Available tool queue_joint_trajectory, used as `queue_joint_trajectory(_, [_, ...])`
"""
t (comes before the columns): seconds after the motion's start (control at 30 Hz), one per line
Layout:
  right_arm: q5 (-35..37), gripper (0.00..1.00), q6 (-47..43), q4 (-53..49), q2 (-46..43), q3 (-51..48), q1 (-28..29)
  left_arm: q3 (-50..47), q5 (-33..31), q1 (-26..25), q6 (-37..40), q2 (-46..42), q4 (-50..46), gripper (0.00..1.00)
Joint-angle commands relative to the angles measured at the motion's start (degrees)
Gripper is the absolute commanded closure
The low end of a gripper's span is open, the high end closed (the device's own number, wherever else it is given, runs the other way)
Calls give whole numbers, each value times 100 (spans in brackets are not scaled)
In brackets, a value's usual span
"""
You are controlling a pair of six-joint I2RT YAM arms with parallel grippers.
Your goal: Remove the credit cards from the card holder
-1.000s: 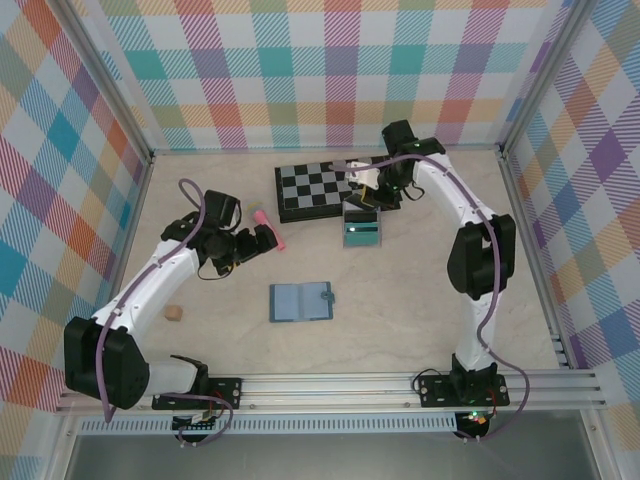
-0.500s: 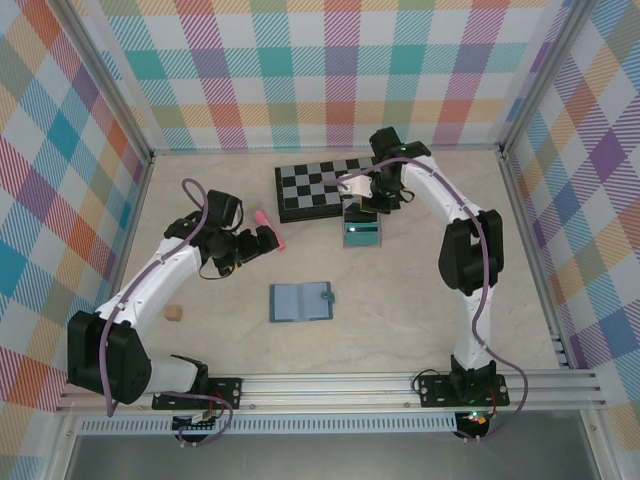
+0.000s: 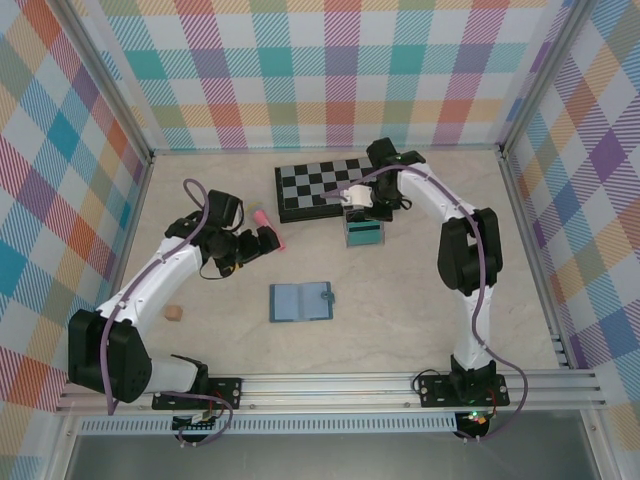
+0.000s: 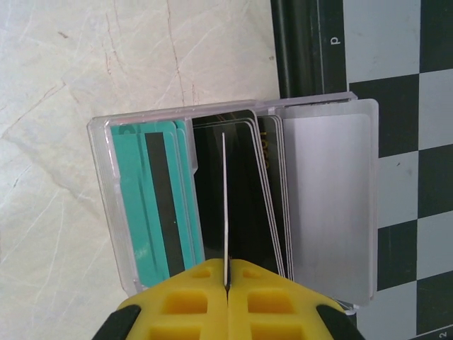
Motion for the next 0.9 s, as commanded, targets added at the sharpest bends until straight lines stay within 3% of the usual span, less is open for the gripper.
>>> queue_joint_trajectory(0.0, [-13, 94, 86, 114, 67, -105, 54, -43, 139, 93, 32, 0, 6, 0])
queue_joint_trajectory(0.43, [134, 81, 225, 282, 120, -62, 154, -137, 200, 94, 96, -9, 30, 0])
queue_joint_trajectory(0.6, [8, 80, 434, 416, -35, -19, 153, -157, 210, 93, 77, -8, 64, 0])
queue_joint_trajectory(0.73, [-48, 79, 877, 567, -314, -32, 152, -183, 219, 93, 61, -17, 71, 0])
queue_joint_trajectory(0.87, [27, 78, 1992, 805, -760, -103, 172, -270, 245, 91, 38, -68, 116, 0])
